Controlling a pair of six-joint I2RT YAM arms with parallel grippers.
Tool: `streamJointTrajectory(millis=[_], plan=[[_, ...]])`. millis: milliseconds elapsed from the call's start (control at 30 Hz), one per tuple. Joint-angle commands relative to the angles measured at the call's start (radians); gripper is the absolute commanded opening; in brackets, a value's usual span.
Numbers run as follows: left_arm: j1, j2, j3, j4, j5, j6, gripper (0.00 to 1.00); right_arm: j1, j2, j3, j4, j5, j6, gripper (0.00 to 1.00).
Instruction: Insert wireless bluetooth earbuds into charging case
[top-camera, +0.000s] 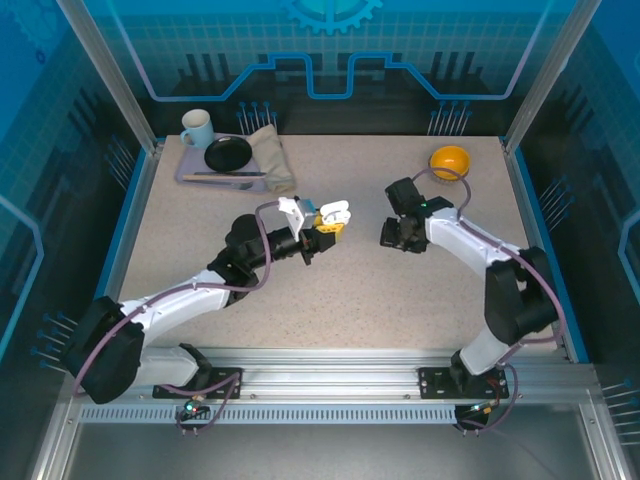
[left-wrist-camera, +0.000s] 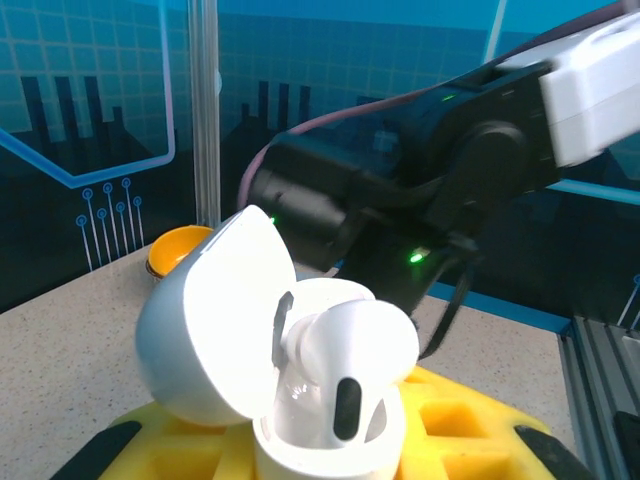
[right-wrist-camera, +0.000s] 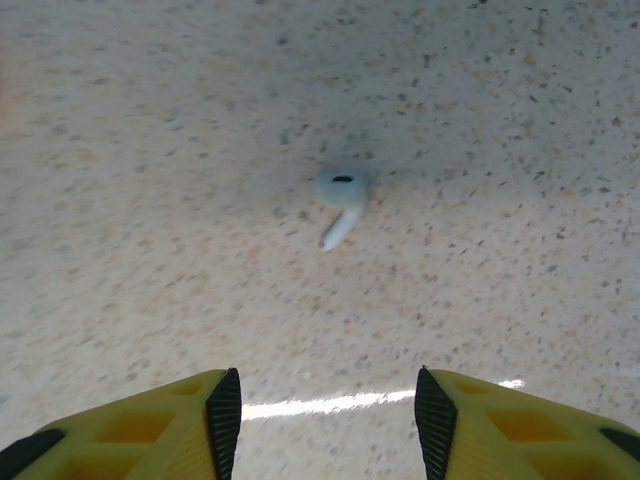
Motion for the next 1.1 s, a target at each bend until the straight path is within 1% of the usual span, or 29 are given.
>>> streamJointTrajectory(millis=[0,167,400,733,1067], plan=[[0.009,-0.037,-0.017,0.059,0.034,0.011,0.0,-0.011,0.087,0.088,-0.066,0.083,0.033,0.52],[0.01,-0.05,-0.025,0.06,0.034,0.013,0.0,-0.011,0.206,0.189,-0.124,0.12,0.055,0.51],[0.012,-0.051,-0.033,0.065,0.033,0.014,0.0,-0.011,0.312,0.277,-0.155,0.126,0.064,0.5],[0.017,-0.046,-0.029,0.068,0.033,0.015,0.0,-0.013,0.396,0.318,-0.159,0.14,0.042,0.49],[0.017,-0.033,-0.024,0.071,0.033,0.01,0.0,-0.023,0.425,0.32,-0.153,0.152,0.036,0.46]])
